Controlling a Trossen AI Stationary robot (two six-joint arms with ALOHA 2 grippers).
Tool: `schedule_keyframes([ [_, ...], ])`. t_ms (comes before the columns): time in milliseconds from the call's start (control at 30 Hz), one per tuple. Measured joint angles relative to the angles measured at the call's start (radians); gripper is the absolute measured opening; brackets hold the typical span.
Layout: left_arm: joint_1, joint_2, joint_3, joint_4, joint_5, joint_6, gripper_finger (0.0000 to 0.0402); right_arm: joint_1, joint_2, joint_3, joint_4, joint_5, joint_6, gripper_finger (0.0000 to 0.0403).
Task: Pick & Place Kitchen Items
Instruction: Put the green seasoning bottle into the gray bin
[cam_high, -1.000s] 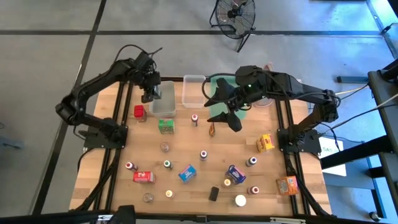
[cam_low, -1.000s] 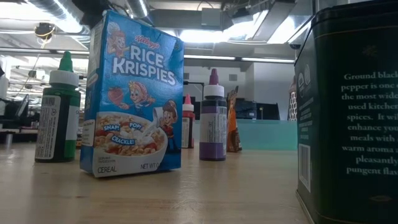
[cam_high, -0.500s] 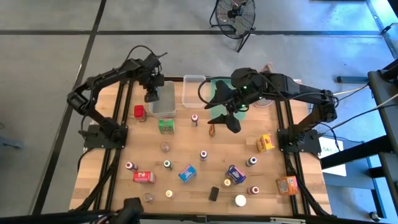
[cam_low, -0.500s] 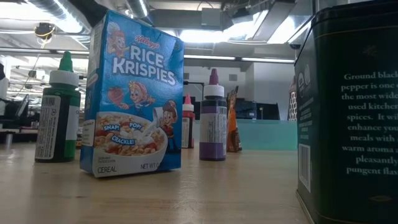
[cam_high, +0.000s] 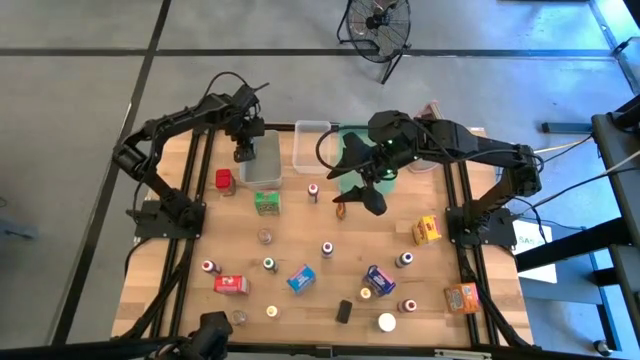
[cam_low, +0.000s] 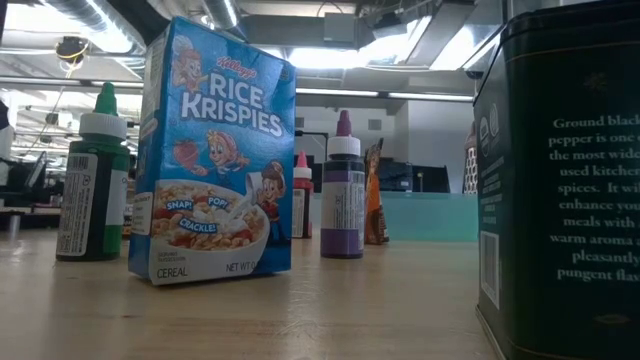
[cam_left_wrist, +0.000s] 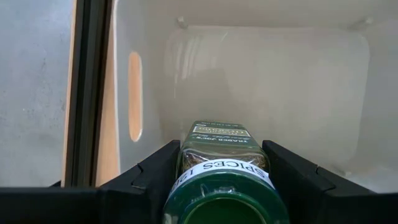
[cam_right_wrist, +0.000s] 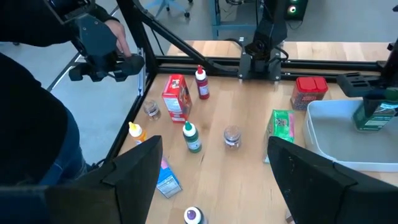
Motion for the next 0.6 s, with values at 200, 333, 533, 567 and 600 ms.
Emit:
schedule_keyframes([
  [200,0.004,0.0,0.0,0.014,0.016,0.0,0.0202,-0.022,0.0,0.0,-0.006,0.0,0.0,0.0293],
  [333,0.004,0.004,0.0,0.013,0.02,-0.003,0.0202,-0.037,0.0,0.0,-0.011,-0.008,0.0,0.0293],
  [533,0.004,0.05,0.0,0.009,0.023,-0.052,0.0225,-0.04,0.0,0.0,-0.011,-0.024,0.0,0.0293],
  [567,0.004,0.059,0.0,0.009,0.021,-0.055,0.0225,-0.04,0.0,0.0,-0.012,-0.024,0.0,0.0293],
  [600,0.004,0.067,0.0,0.009,0.021,-0.062,0.0224,-0.039,0.0,0.0,-0.015,-0.024,0.0,0.0293],
])
